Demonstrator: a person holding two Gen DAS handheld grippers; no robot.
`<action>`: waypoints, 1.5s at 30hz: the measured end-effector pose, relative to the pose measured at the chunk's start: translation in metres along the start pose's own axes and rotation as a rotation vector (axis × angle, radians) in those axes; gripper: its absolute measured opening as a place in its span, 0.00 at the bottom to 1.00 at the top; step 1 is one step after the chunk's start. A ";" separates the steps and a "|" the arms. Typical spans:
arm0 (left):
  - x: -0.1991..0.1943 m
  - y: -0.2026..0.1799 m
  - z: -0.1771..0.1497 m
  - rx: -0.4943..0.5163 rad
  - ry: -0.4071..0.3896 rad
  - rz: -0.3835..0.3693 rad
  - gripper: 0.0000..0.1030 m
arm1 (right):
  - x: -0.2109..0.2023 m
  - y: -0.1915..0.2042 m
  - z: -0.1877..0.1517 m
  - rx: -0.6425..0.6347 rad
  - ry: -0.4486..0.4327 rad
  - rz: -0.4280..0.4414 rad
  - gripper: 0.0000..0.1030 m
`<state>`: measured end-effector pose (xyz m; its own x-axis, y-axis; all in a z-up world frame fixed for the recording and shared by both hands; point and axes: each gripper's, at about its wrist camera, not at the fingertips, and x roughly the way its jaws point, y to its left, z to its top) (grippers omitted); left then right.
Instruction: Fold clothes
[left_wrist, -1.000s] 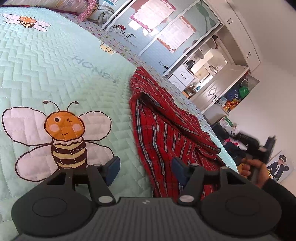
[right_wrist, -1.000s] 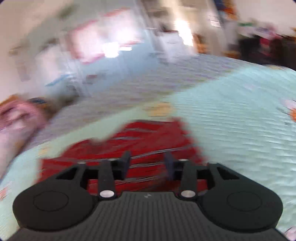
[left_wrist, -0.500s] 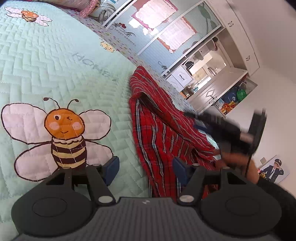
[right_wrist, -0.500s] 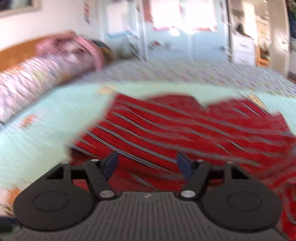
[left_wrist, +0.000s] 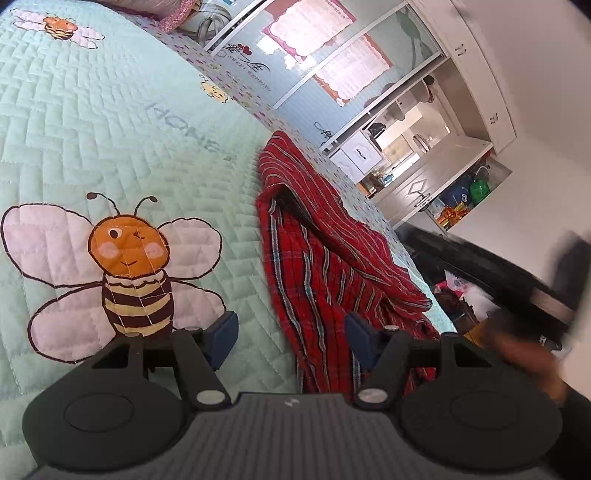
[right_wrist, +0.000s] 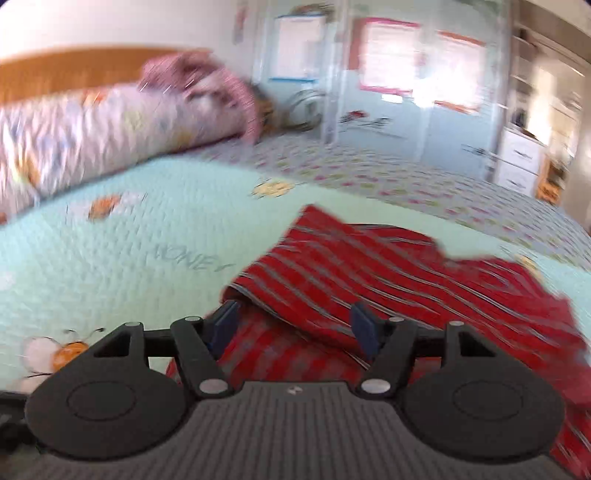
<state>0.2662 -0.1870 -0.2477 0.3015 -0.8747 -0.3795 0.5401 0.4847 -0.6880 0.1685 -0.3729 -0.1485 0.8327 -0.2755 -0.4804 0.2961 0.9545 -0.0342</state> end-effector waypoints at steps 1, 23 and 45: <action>0.000 -0.001 0.000 0.004 0.003 -0.002 0.65 | -0.025 -0.012 -0.003 0.045 -0.003 -0.011 0.66; -0.239 -0.070 -0.132 0.197 0.312 0.091 0.65 | -0.419 -0.175 -0.290 0.906 0.083 -0.022 0.80; -0.198 -0.068 -0.189 0.386 0.579 0.170 0.65 | -0.404 -0.180 -0.367 0.876 0.276 0.131 0.79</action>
